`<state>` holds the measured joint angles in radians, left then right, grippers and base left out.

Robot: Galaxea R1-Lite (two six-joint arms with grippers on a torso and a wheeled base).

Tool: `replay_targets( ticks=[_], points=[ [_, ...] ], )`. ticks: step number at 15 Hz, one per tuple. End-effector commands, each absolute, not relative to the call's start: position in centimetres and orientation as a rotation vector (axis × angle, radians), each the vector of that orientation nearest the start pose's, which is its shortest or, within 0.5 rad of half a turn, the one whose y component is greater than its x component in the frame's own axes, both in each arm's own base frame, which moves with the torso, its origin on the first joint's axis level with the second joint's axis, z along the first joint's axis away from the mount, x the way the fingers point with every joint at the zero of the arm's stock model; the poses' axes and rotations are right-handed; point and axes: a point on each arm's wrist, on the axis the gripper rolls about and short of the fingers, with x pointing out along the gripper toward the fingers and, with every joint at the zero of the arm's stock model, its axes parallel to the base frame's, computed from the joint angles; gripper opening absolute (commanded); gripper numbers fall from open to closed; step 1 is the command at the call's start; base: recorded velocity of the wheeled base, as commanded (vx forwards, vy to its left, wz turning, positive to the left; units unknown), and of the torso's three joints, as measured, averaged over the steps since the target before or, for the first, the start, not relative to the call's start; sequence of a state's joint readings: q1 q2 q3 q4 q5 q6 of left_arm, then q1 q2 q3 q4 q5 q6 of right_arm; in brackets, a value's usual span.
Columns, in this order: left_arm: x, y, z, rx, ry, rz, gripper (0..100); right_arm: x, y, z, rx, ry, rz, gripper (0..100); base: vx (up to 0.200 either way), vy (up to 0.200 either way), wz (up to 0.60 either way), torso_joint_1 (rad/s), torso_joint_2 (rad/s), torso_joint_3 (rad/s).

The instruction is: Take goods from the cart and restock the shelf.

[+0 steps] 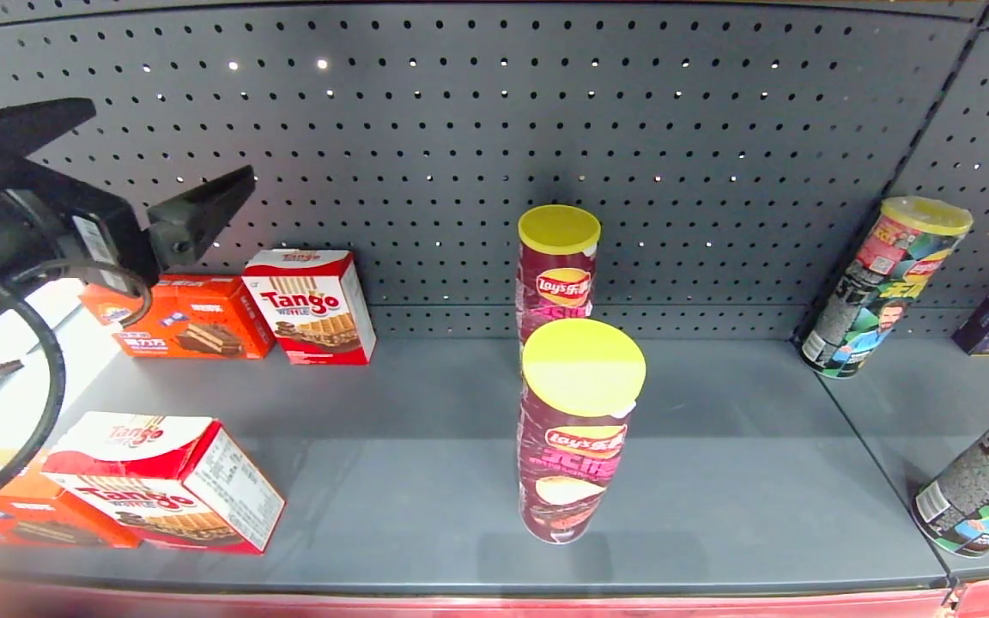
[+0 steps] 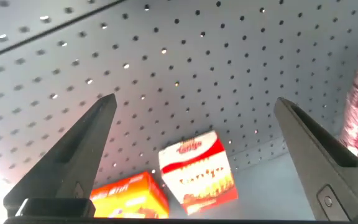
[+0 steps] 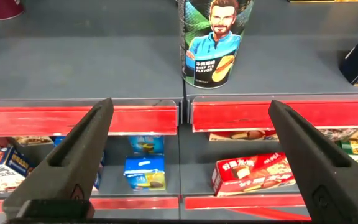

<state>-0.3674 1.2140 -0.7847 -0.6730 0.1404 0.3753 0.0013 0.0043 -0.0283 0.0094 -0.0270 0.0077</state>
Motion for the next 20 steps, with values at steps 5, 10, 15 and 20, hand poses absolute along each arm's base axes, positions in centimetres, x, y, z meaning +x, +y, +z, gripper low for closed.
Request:
replay_targets(
  ticks=[5, 10, 15, 20],
  points=[
    [9.1, -3.1, 29.0, 0.284, -0.372, -0.151, 100, -2.4, -0.1, 8.2, 0.008, -0.012, -0.024, 100, 0.0, 0.0, 0.0, 0.0, 0.0, 0.0],
    [-1.8, 1.0, 23.7, 0.275, -0.253, -0.18, 100, -2.4, -0.1, 8.3, 0.008, -0.015, -0.031, 100, 0.0, 0.0, 0.0, 0.0, 0.0, 0.0],
    [-5.4, 1.8, 16.8, 0.183, -0.144, -0.062, 100, -2.4, -0.1, 8.2, 0.009, -0.019, -0.024, 100, 0.0, 0.0, 0.0, 0.0, 0.0, 0.0],
    [-2.1, 1.0, 10.9, 0.189, -0.067, -0.064, 100, -2.2, -0.1, 7.5, 0.009, 0.008, -0.028, 100, 0.0, 0.0, 0.0, 0.0, 0.0, 0.0]
  ],
)
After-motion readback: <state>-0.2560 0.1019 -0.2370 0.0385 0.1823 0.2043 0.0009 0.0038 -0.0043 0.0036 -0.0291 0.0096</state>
